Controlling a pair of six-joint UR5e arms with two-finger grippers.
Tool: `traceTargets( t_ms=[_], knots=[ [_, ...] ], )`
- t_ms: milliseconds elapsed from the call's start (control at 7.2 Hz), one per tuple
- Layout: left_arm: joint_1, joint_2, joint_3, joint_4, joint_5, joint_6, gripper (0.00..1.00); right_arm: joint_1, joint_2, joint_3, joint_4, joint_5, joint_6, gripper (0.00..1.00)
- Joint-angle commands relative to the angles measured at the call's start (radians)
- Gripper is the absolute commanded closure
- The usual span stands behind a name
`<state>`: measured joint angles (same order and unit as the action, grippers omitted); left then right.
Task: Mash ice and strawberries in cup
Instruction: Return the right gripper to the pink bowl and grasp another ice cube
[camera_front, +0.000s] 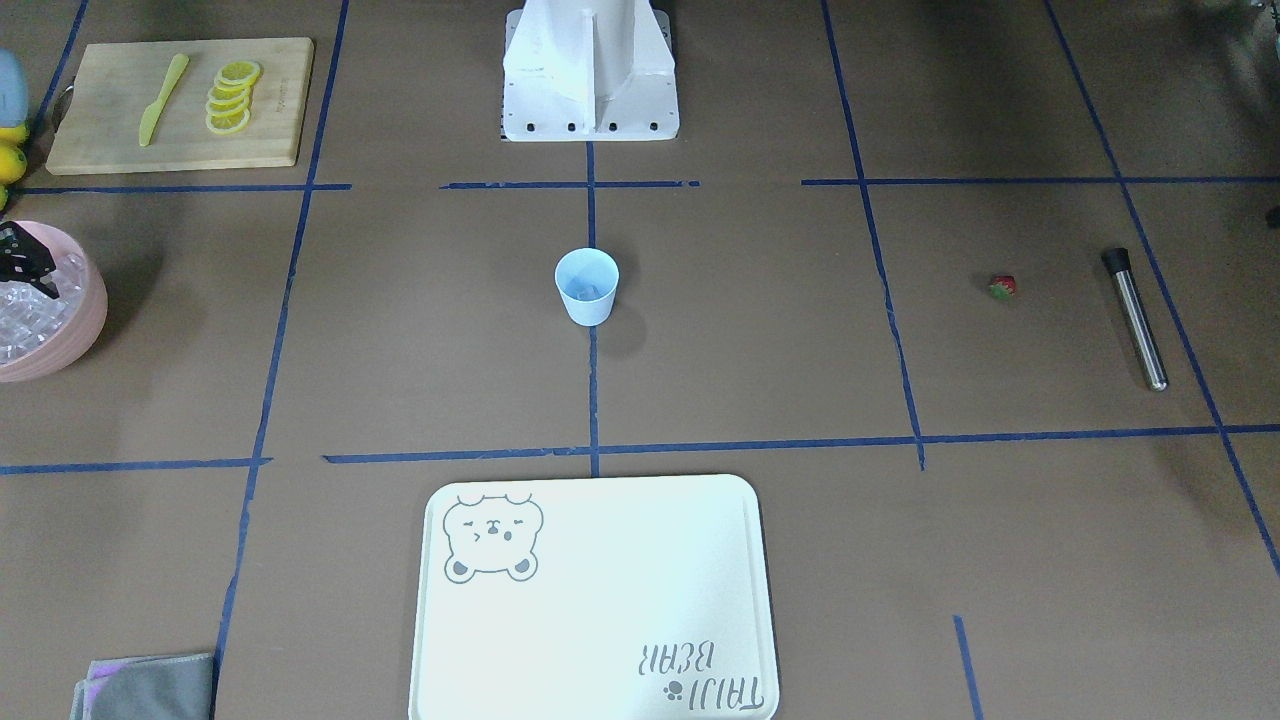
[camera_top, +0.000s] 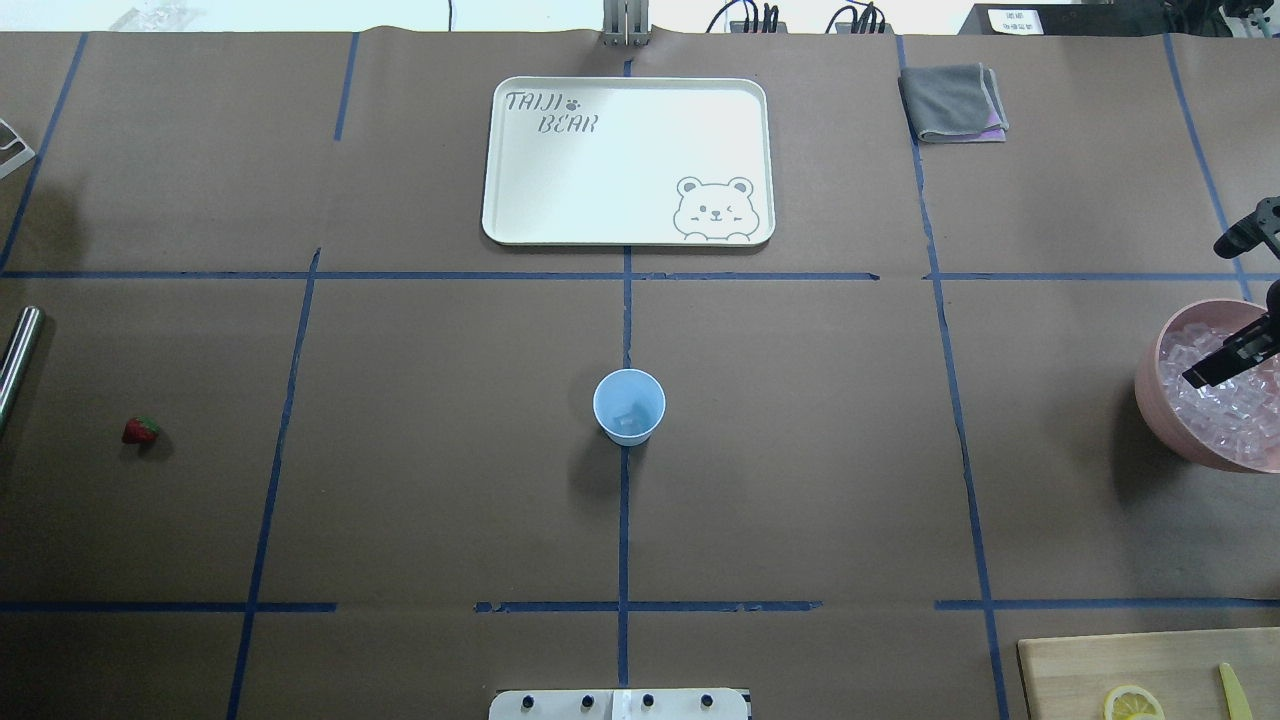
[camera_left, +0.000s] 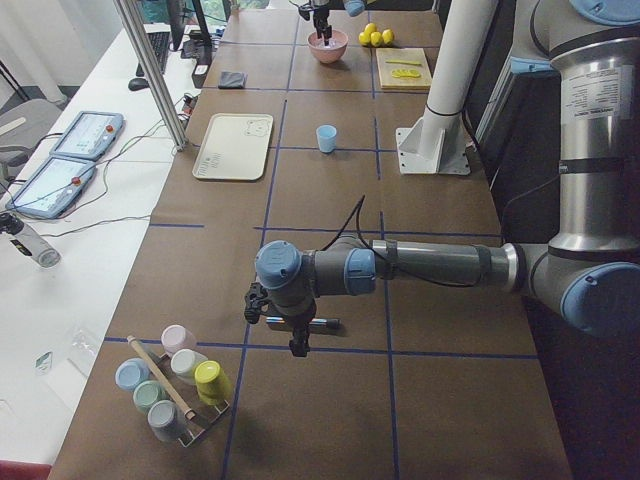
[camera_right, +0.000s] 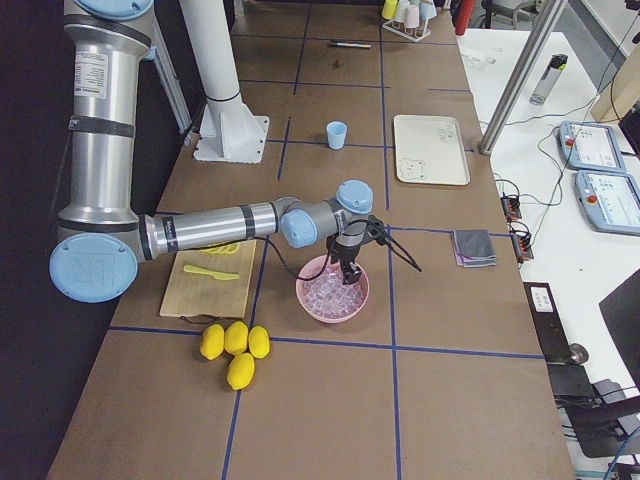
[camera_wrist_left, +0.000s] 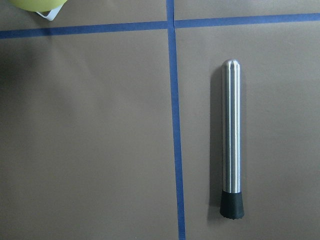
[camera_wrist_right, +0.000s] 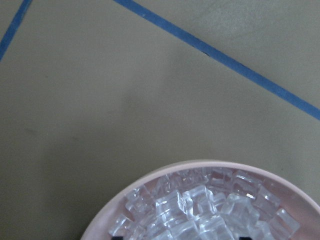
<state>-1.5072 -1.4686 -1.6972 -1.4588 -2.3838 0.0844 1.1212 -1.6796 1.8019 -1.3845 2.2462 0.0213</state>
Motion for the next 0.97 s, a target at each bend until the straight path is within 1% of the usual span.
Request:
traceTargets(
  t_ms=[0, 139, 278, 416, 555, 694, 833],
  knots=[
    [-0.001, 0.001, 0.001, 0.000, 0.000, 0.000, 0.00, -0.014, -0.011, 0.001, -0.001, 0.000, -0.001, 0.39],
    [-0.001, 0.001, 0.001, 0.000, 0.000, 0.000, 0.00, -0.020, -0.011, 0.001, -0.002, 0.000, -0.001, 0.41],
    [-0.001, 0.001, 0.001, 0.000, 0.000, 0.000, 0.00, -0.032, -0.012, -0.002, -0.002, -0.002, -0.003, 0.51],
    [-0.001, 0.001, -0.001, 0.000, 0.000, 0.000, 0.00, -0.032, -0.018, -0.001, -0.002, -0.002, -0.004, 0.69],
    [-0.001, 0.001, -0.001, 0.000, 0.000, 0.000, 0.00, -0.032, -0.019, 0.002, -0.005, -0.002, -0.004, 0.92],
    [-0.001, 0.001, -0.001, -0.002, 0.000, 0.000, 0.00, -0.031, -0.019, 0.010, -0.007, 0.003, -0.004, 0.97],
    [-0.001, 0.001, -0.001, -0.002, 0.000, 0.000, 0.00, -0.026, -0.019, 0.025, -0.011, 0.009, -0.004, 0.97]
  ],
)
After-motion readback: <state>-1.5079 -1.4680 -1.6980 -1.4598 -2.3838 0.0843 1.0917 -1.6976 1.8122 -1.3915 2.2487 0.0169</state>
